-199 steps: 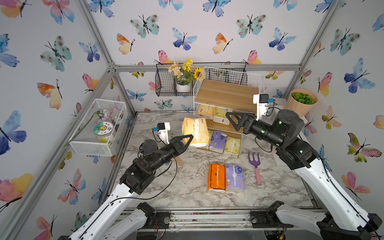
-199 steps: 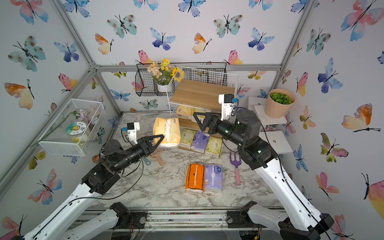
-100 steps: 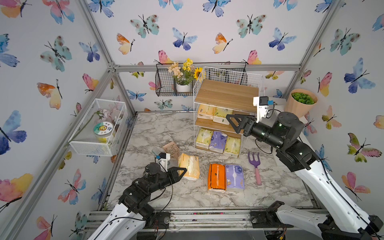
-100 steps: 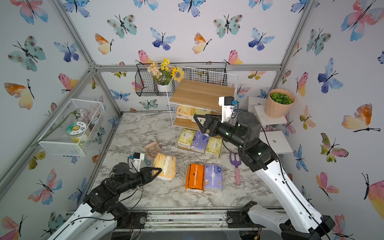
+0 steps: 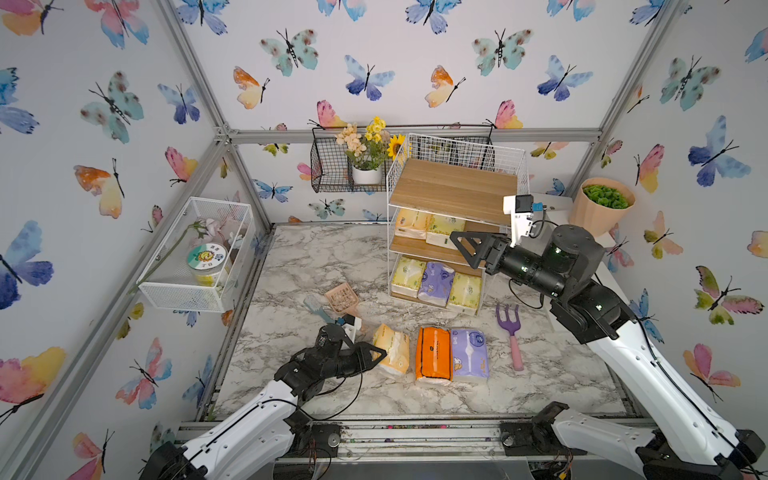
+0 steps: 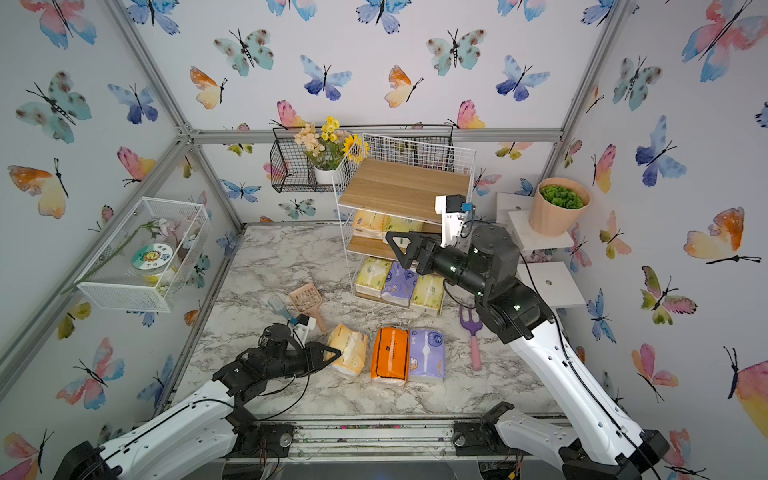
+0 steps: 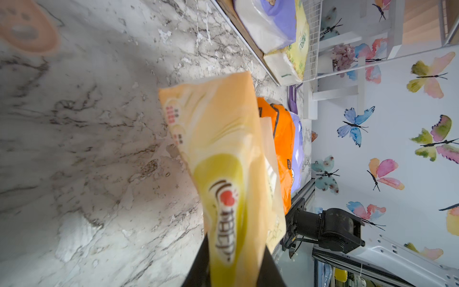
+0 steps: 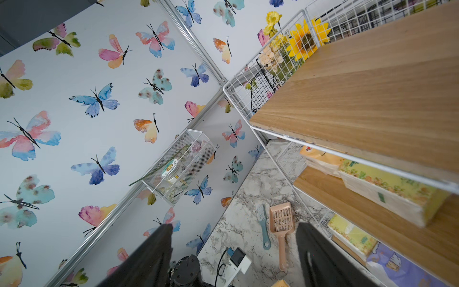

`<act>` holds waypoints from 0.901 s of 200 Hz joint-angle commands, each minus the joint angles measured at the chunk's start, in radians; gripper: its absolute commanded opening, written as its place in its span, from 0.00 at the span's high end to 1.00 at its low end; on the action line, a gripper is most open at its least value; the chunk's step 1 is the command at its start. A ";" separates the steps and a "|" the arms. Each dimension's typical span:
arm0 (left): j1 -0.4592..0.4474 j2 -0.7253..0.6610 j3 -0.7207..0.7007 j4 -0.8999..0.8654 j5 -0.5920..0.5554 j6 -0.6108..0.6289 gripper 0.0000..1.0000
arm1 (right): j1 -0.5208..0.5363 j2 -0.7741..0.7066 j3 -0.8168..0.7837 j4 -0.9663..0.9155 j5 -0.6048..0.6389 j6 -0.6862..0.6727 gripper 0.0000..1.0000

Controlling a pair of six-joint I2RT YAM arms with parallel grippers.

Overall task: Remove the tissue boxes from the shelf
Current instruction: Place the box of tissues at the center of the board.

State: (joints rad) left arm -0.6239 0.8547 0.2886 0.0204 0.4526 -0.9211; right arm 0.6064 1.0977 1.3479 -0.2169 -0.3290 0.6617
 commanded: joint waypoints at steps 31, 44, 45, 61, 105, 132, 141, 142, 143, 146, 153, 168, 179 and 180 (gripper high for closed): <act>-0.023 0.099 -0.073 0.237 0.040 -0.007 0.54 | 0.001 -0.011 0.007 -0.035 -0.018 -0.031 0.18; -0.024 0.099 -0.068 0.203 -0.015 -0.003 0.35 | 0.001 -0.008 0.009 -0.048 -0.010 -0.044 0.18; -0.025 0.099 -0.068 0.198 -0.017 -0.003 0.34 | 0.001 -0.008 0.009 -0.051 -0.009 -0.046 0.18; -0.023 0.077 -0.039 0.079 -0.100 0.012 0.21 | 0.001 0.002 0.019 -0.109 0.001 -0.078 0.20; -0.022 -0.001 0.025 -0.179 -0.273 0.015 0.04 | 0.002 0.071 0.047 -0.279 -0.023 -0.138 0.27; -0.022 0.009 0.059 -0.285 -0.344 -0.014 0.09 | 0.010 0.136 0.066 -0.391 -0.040 -0.154 0.35; -0.022 0.022 0.062 -0.314 -0.362 -0.031 0.15 | 0.020 0.163 0.070 -0.437 -0.028 -0.160 0.38; -0.022 0.023 0.063 -0.317 -0.362 -0.031 0.16 | 0.021 0.166 0.072 -0.441 -0.027 -0.161 0.38; -0.021 0.024 0.063 -0.319 -0.362 -0.031 0.16 | 0.023 0.169 0.072 -0.446 -0.025 -0.162 0.38; -0.020 0.029 0.065 -0.325 -0.362 -0.032 0.18 | 0.027 0.177 0.072 -0.461 -0.022 -0.164 0.39; -0.020 0.039 0.066 -0.333 -0.351 -0.032 0.23 | 0.042 0.196 0.073 -0.493 -0.007 -0.173 0.41; -0.020 0.064 0.068 -0.332 -0.313 -0.022 0.31 | 0.088 0.240 0.069 -0.553 0.030 -0.184 0.46; -0.021 0.076 0.075 -0.320 -0.289 -0.005 0.35 | 0.127 0.277 0.066 -0.587 0.041 -0.192 0.49; -0.021 0.077 0.074 -0.317 -0.286 -0.003 0.36 | 0.130 0.281 0.067 -0.590 0.041 -0.192 0.49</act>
State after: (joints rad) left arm -0.6434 0.9066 0.3458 -0.2440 0.1600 -0.9478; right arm 0.6697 1.3224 1.3960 -0.6529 -0.3260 0.5060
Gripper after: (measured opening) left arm 0.681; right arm 0.529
